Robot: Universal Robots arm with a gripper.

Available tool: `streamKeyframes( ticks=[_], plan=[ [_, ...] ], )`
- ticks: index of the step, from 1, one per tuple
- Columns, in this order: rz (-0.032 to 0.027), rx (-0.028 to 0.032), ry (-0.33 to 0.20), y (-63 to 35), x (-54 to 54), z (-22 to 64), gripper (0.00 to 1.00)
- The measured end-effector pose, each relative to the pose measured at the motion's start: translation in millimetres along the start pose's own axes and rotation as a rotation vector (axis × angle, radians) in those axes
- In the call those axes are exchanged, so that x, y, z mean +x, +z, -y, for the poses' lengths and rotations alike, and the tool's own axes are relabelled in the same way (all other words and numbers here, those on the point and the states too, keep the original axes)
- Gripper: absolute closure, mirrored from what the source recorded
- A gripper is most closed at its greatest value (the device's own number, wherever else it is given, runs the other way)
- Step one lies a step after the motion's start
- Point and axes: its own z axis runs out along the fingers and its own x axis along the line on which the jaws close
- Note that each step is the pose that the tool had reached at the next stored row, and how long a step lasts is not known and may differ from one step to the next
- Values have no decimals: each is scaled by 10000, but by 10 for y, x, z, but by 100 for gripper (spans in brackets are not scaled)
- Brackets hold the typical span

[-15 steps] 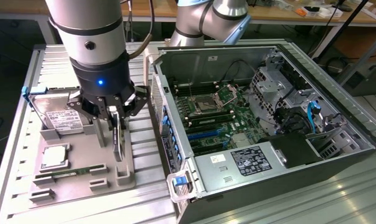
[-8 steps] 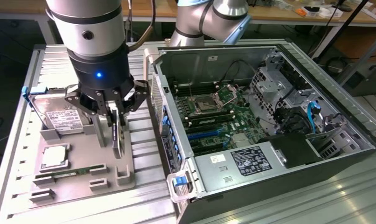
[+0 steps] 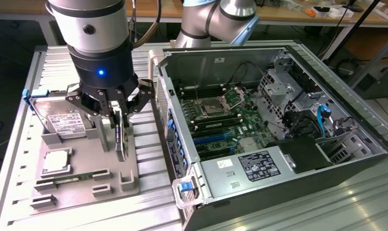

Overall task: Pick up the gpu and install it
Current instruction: 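Pick up the gpu and move the gpu toward the slot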

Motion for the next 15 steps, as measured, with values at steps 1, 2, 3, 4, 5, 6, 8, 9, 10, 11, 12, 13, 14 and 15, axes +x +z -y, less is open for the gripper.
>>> streamKeyframes(
  ticks=[1,2,3,4,5,6,8,9,10,11,12,13,14,15],
  plan=[
    [-1,1,0,-1,0,0,73],
    [-1,1,-1,-1,0,0,73],
    [-1,1,0,-1,0,0,73],
    [-1,1,-1,-1,0,0,73],
    [-2,1,-1,-1,0,0,73],
    [-1,1,-1,-1,0,0,73],
    [-2,2,0,-1,0,0,73],
    [-1,1,0,-3,0,0,73],
    [-3,3,-1,-8,0,0,73],
    [-5,5,0,-16,-1,0,73],
    [-4,3,0,-25,-1,0,73],
    [-5,2,0,-49,-2,-1,73],
    [-6,2,0,-68,-3,-1,73],
    [-6,1,-1,-88,-4,-1,73]
  ],
)
